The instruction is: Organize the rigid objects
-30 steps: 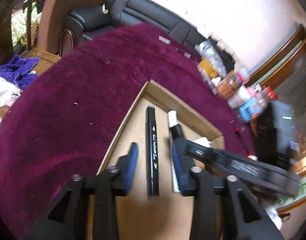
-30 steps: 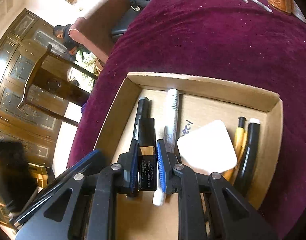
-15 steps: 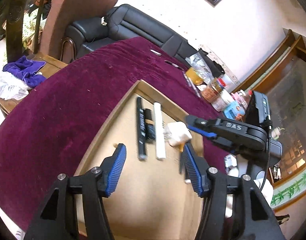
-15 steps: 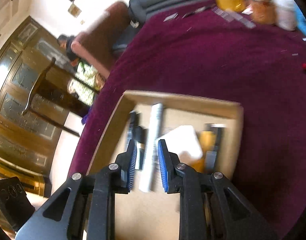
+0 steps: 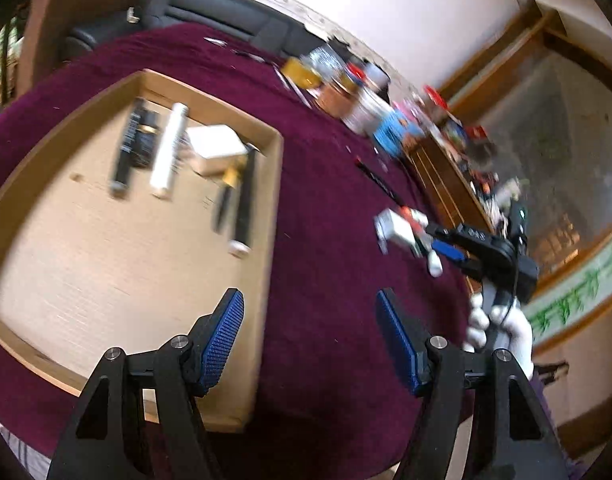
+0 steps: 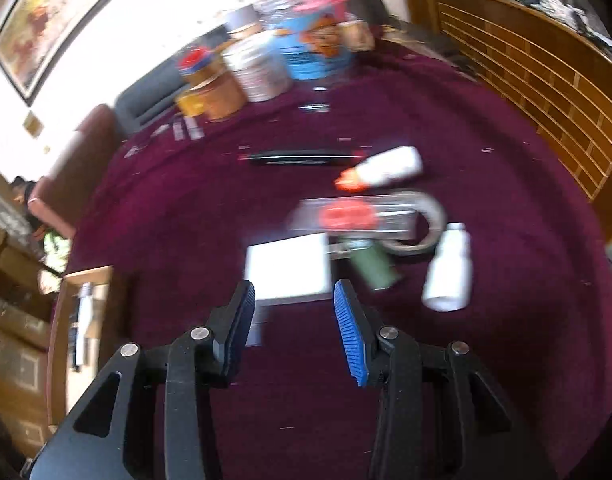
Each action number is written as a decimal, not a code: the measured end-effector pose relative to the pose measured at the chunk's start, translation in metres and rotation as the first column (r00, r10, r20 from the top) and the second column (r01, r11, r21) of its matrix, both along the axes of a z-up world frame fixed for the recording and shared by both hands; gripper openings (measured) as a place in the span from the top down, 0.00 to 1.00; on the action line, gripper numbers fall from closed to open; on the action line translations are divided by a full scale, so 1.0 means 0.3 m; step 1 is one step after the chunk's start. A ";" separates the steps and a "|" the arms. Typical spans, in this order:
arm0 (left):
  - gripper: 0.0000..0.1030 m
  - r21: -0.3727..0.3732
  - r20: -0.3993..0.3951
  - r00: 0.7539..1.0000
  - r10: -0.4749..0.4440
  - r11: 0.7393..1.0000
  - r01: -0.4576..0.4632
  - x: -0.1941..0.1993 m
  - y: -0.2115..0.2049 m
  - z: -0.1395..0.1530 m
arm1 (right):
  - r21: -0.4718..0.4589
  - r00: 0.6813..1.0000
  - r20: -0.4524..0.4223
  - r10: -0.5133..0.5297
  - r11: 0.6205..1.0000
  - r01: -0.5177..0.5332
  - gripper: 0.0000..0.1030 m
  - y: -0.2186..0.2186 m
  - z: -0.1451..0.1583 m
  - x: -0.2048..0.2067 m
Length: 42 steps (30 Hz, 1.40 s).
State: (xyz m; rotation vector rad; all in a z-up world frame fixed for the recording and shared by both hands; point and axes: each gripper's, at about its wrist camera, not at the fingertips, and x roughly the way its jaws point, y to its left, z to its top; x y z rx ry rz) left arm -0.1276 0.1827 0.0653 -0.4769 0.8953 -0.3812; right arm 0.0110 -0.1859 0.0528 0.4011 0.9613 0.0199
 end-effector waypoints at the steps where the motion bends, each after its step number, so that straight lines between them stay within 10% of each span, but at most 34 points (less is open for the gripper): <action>1: 0.40 0.008 -0.001 1.000 -0.011 1.000 0.011 -0.004 -0.029 0.001 | 0.002 1.000 -0.007 -0.001 1.000 0.001 0.62 -0.010 -0.010 0.008; 13: 0.40 0.101 -0.003 1.000 -0.004 0.995 0.004 -0.081 -0.148 0.040 | -0.143 0.986 -0.023 0.168 0.975 -0.169 0.58 0.126 -0.073 0.148; 19: 0.40 0.104 -0.031 0.999 -0.016 0.994 0.019 -0.050 -0.183 0.012 | 0.092 0.867 -0.001 0.499 0.863 -0.497 0.58 0.242 -0.055 0.002; 25: 0.40 0.098 -0.066 0.997 -0.045 0.994 0.051 -0.037 -0.216 -0.026 | -0.024 0.915 0.058 0.399 0.917 -0.398 0.58 0.188 0.013 -0.049; 34: 0.40 0.102 -0.068 0.996 -0.055 0.993 0.061 -0.047 -0.219 -0.030 | 0.076 0.942 -0.007 0.336 0.939 -0.335 0.57 0.282 -0.072 0.052; 42: 0.40 0.106 -0.072 0.997 -0.029 0.994 0.037 -0.024 -0.182 -0.043 | 0.225 0.836 -0.007 0.549 0.815 -0.533 0.53 0.395 -0.120 -0.020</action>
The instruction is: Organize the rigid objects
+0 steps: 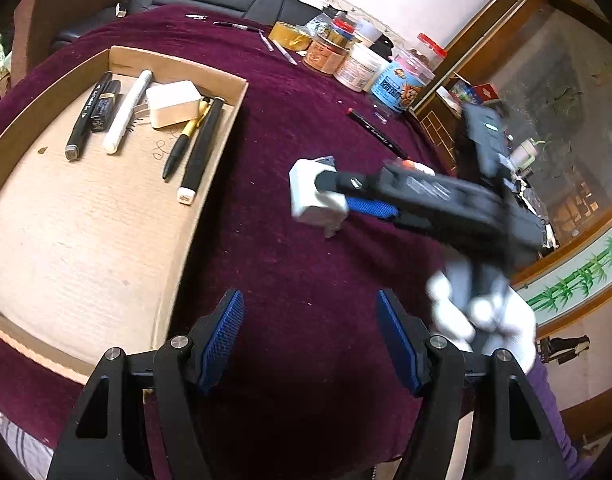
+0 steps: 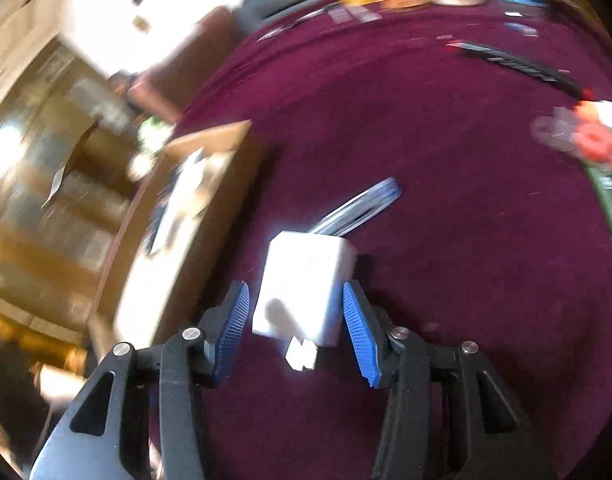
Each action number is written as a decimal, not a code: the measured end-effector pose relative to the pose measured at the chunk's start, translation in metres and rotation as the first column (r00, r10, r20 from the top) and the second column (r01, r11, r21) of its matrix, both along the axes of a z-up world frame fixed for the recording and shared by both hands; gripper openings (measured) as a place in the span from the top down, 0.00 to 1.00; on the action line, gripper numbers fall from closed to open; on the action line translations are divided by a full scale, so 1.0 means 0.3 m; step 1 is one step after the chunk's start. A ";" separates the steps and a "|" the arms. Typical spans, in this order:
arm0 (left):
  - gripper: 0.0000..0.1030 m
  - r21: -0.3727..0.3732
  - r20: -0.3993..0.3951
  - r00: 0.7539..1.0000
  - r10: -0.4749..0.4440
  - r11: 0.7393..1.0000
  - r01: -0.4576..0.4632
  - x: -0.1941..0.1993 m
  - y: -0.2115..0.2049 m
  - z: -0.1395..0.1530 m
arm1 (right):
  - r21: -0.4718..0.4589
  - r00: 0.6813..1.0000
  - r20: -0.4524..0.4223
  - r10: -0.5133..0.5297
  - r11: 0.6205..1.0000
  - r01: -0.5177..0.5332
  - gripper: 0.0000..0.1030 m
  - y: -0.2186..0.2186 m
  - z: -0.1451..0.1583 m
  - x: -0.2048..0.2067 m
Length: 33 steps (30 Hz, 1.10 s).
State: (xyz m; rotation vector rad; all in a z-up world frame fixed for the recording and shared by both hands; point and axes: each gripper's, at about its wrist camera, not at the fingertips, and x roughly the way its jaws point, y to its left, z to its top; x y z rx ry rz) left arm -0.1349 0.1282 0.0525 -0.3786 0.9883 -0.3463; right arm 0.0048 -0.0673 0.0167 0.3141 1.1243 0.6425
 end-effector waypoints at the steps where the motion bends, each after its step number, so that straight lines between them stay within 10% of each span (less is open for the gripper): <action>1: 0.40 0.005 -0.002 1.000 0.000 1.000 0.000 0.007 0.000 -0.002 | -0.008 1.000 0.015 0.002 1.000 -0.002 0.53 -0.006 0.010 -0.013; 9: 0.40 0.205 0.029 0.998 -0.059 0.977 0.052 0.160 -0.115 -0.024 | -0.036 0.982 0.043 -0.182 0.982 0.183 0.53 -0.183 -0.005 -0.026; 19: 0.40 0.486 0.044 0.988 -0.150 0.867 0.110 0.370 -0.309 -0.144 | 0.006 0.966 0.009 -0.259 0.966 0.259 0.53 -0.294 -0.026 -0.027; 22: 0.61 0.458 0.068 0.986 -0.151 0.883 0.104 0.365 -0.291 -0.144 | 0.007 0.965 0.009 -0.263 0.965 0.263 0.53 -0.299 -0.021 -0.022; 33: 0.61 0.090 0.037 0.990 -0.133 0.988 0.129 0.237 -0.085 -0.057 | -0.019 0.971 -0.016 -0.238 0.971 0.238 0.54 -0.122 -0.034 0.072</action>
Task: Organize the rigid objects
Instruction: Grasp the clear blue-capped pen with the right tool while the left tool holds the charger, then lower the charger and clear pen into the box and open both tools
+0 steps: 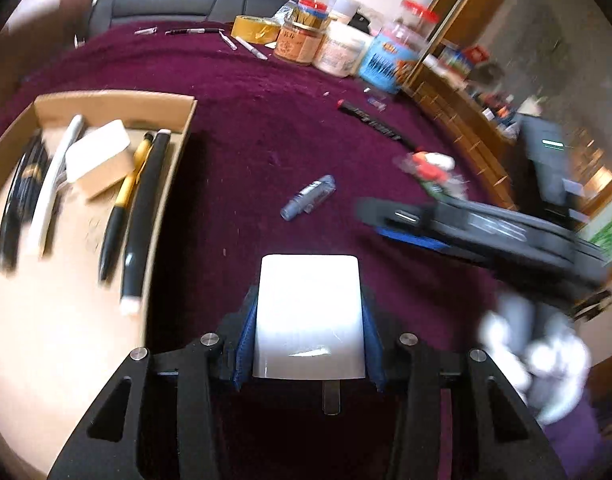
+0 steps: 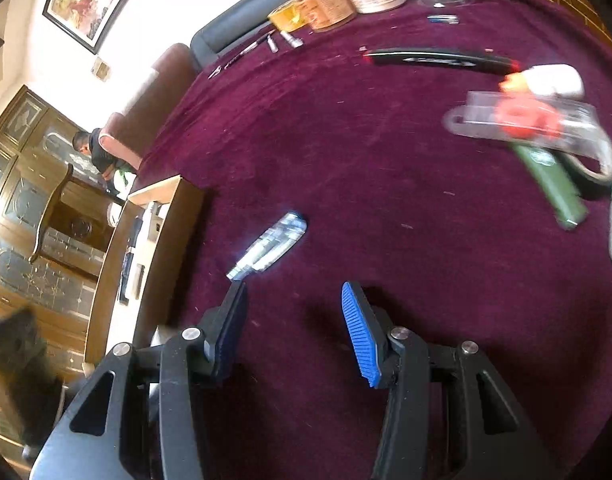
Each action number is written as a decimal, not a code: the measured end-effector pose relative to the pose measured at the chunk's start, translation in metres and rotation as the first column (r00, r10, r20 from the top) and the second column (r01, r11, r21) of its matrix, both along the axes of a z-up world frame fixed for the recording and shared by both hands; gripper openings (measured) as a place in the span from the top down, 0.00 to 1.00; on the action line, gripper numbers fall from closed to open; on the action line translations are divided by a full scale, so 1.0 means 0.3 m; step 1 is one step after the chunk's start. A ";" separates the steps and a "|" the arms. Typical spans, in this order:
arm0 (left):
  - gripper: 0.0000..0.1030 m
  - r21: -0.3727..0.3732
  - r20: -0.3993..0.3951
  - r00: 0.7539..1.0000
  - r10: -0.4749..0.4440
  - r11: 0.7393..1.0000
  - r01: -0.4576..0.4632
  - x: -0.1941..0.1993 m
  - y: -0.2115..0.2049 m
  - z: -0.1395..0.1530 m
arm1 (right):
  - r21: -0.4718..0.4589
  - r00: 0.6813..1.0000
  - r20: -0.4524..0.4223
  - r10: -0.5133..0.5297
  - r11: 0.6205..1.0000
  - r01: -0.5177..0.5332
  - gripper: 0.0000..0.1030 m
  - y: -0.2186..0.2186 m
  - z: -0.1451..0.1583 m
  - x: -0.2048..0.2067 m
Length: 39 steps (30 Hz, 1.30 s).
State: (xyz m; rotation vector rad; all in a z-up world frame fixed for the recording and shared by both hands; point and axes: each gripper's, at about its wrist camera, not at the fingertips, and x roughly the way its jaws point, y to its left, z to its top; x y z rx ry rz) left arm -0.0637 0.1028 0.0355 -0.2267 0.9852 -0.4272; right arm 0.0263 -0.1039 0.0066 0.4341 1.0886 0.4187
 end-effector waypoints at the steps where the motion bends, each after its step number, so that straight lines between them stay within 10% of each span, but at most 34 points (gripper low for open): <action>1: 0.61 -0.015 0.007 1.000 0.004 1.000 -0.004 -0.019 0.016 0.014 | -0.005 1.000 -0.002 -0.002 1.000 0.002 0.53 0.016 -0.001 0.010; 13: 0.61 -0.070 0.061 0.976 0.209 0.976 -0.205 -0.136 0.345 0.100 | -0.307 0.997 0.065 -0.050 0.949 0.067 0.56 0.247 0.015 0.090; 18: 0.61 -0.084 0.031 0.959 0.281 0.957 -0.277 -0.137 0.434 0.060 | -0.477 0.989 0.145 -0.012 0.875 0.081 0.88 0.285 0.011 0.040; 39: 0.61 0.157 -0.052 0.913 0.406 0.906 -0.394 0.056 0.632 -0.023 | -0.111 0.983 0.165 0.079 0.992 -0.061 0.87 0.321 0.197 -0.088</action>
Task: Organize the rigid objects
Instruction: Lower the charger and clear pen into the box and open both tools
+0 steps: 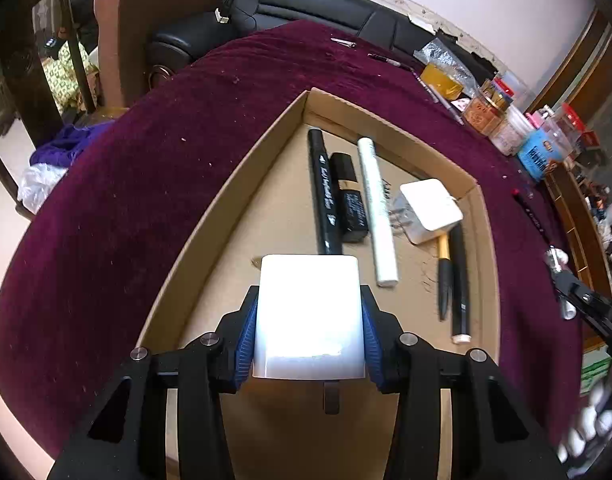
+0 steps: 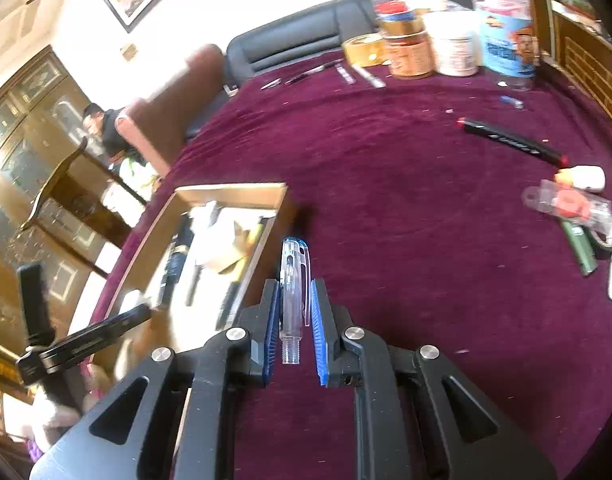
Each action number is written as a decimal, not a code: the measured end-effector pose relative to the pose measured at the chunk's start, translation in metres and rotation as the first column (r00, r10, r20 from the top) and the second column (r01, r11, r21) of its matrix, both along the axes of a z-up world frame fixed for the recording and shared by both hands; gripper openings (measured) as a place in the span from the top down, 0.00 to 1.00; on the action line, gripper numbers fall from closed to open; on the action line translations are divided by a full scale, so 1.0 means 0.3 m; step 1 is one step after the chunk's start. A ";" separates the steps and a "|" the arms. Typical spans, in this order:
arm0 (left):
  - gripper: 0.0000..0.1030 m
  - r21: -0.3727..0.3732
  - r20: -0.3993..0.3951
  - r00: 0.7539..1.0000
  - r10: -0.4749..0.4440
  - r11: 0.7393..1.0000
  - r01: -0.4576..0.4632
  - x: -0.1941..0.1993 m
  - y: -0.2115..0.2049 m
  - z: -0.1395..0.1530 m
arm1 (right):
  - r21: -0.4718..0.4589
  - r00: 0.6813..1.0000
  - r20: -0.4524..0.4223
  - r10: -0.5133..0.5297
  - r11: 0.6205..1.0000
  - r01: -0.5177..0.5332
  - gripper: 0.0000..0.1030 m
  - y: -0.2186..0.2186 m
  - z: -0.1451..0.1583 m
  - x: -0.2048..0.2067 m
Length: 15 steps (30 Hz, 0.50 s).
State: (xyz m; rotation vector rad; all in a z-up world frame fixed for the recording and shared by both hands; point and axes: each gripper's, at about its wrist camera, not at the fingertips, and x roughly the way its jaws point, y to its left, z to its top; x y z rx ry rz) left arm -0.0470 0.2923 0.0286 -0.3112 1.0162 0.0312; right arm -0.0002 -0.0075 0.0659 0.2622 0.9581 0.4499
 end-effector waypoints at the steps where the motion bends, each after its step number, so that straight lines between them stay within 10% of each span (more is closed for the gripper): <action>1: 0.61 0.008 -0.002 1.000 0.003 1.000 -0.003 0.004 0.002 -0.002 | 0.001 1.000 0.000 0.009 1.000 -0.009 0.87 0.011 -0.001 -0.001; 15: 0.60 0.076 -0.009 1.000 0.020 0.997 -0.019 0.077 0.012 -0.001 | 0.057 0.992 -0.048 0.119 0.992 -0.116 0.87 0.137 -0.044 -0.023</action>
